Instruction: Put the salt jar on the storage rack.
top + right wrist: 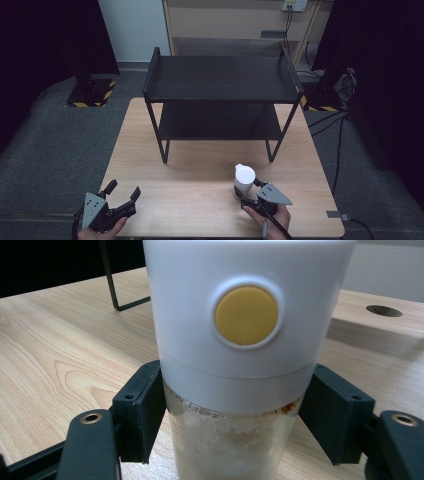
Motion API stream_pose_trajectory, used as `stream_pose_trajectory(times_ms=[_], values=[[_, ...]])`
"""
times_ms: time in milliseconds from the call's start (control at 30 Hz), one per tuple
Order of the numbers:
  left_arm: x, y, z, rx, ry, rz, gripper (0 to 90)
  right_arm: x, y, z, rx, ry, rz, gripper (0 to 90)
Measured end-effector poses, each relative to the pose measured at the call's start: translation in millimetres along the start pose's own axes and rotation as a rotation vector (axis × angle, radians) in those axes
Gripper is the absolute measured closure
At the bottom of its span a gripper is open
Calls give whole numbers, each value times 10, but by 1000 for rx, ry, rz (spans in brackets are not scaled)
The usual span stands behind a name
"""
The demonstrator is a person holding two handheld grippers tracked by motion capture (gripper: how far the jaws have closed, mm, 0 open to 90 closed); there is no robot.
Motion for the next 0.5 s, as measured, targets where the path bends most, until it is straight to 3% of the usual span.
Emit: stream_pose_trajectory(times_ms=[500], values=[[-4,7,8,1,8,-2,130,10,-6,-9,5,7,6,307]])
Point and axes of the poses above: each handheld gripper's, and its own axes: z roughly backward along the jaws, x roughly out of its underside, y roughly to its right, the point moved 2 cm from there along -z, roughly forward along the jaws, and after that the axes turned 13 degrees about -z, right-handed, at the moved point
